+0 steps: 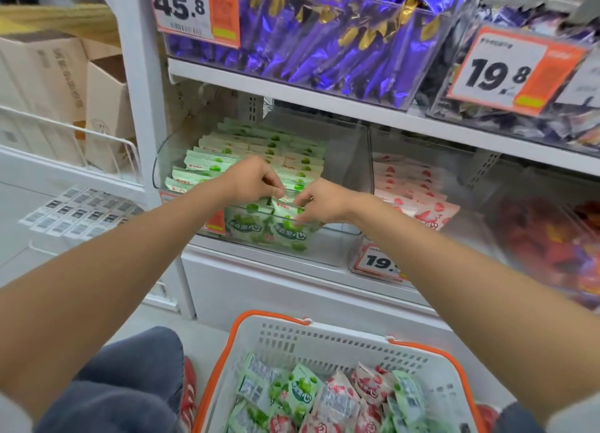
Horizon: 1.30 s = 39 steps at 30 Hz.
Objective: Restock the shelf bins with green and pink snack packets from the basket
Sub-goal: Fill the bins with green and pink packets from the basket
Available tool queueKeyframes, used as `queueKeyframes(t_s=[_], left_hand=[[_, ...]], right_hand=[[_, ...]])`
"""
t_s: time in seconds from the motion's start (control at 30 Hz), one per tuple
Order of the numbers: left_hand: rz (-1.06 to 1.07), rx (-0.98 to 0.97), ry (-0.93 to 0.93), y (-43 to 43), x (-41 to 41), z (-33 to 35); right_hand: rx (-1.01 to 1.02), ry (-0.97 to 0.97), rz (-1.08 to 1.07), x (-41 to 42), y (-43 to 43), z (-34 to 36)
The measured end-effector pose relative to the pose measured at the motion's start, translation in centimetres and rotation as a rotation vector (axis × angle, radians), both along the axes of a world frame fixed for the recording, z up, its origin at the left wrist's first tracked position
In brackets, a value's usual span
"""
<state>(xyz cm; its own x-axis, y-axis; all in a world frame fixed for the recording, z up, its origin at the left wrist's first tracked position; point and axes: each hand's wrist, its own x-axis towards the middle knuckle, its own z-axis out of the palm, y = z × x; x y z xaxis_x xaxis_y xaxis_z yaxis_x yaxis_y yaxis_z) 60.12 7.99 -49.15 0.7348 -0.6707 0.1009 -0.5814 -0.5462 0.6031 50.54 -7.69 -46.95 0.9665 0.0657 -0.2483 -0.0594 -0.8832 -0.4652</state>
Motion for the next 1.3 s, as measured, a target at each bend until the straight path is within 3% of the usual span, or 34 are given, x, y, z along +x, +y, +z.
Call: queueKeyframes(t_s=[0.17,0.27,0.33,0.53,0.63,0.8,0.9,1.03,1.2,1.3], left_hand=[[0.044,-0.094,-0.040,0.3,-0.9,0.6],[-0.005,-0.152,-0.079,0.9,-2.5,1.7],[-0.091,-0.055,-0.054,0.8,-3.5,2.0],[-0.101,0.276,-0.199,-0.5,-3.6,1.5],[-0.069,0.321,-0.204,-0.1,-3.3,1.5],[-0.097,0.345,-0.047,-0.5,-2.6,1.8],[-0.068,0.188,0.060,0.2,-2.8,1.3],[0.004,-0.056,0.044,1.5,-3.9,-0.1],[0.031,0.080,-0.091,1.5,-3.9,-0.2],[0.046,0.128,-0.166,1.5,-4.1,-0.2]], right_hand=[[0.040,0.087,-0.019,-0.2,-0.4,0.7],[0.068,-0.170,-0.077,-0.2,-1.3,1.9],[0.000,-0.347,-0.133,0.0,-1.8,2.3],[-0.279,-0.230,-0.021,0.6,-1.1,0.4],[-0.215,-0.275,-0.061,0.6,-1.3,-0.1],[-0.102,-0.312,-0.124,0.0,-1.2,-1.1],[0.044,-0.215,-0.265,-0.2,-1.3,-0.3],[0.273,0.190,-0.420,-0.7,-0.9,1.3],[0.551,0.365,-0.472,-1.0,0.1,2.2],[0.502,0.324,-0.472,-1.0,-0.1,1.4]])
